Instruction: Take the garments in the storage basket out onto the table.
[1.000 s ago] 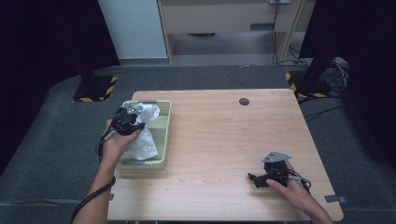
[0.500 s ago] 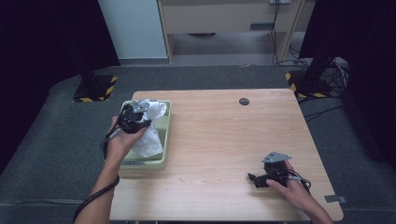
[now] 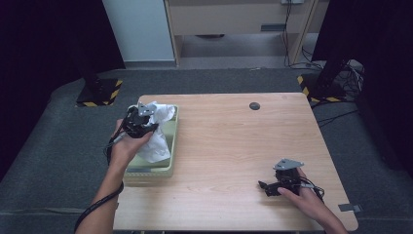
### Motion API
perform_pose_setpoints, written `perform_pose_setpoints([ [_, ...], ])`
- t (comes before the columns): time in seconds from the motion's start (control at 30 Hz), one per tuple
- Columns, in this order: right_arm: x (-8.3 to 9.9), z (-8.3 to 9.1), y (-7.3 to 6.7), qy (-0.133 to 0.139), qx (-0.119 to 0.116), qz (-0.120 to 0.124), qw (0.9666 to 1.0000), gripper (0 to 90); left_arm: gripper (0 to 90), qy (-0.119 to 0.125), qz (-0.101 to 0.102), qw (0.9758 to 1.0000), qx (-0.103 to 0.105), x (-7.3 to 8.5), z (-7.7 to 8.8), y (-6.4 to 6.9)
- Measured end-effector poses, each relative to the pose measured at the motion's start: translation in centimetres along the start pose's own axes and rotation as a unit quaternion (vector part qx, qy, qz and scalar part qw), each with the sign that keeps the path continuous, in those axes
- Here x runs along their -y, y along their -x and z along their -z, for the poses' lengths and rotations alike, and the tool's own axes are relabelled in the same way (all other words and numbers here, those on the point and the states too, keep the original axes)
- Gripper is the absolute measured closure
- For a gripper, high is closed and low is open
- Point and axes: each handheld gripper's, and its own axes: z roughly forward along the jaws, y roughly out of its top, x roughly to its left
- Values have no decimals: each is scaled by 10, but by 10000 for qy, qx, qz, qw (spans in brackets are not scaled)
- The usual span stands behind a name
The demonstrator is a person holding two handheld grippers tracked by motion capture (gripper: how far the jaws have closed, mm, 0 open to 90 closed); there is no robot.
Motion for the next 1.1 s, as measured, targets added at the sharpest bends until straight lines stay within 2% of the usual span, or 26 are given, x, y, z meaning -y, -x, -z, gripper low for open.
perform_pose_setpoints([
  [0.43, 0, 0, 0, 2, -11, 7, 10000, 4, 662, -8, 39, 10000, 25, -1, 0, -3],
  [0.57, 0, 0, 0, 1, -16, 14, 10000, 4, 662, 83, 83, 9999, 53, -3, 2, -3],
  [0.7, 0, 0, 0, 2, -17, 15, 10000, 4, 661, 48, -22, 10000, 51, -5, 3, 1],
  [0.9, 0, 0, 0, 5, -16, 23, 10000, 4, 661, 146, -41, 9998, 112, -11, 6, 5],
  [1.0, 0, 0, -1, -11, 20, -31, 10000, 3, 661, 250, 93, 9994, 236, -15, 8, 7],
  [1.1, -1, -1, -2, -6, 81, -74, 9999, 3, 661, 264, 22, 9994, 231, -21, 10, 11],
])
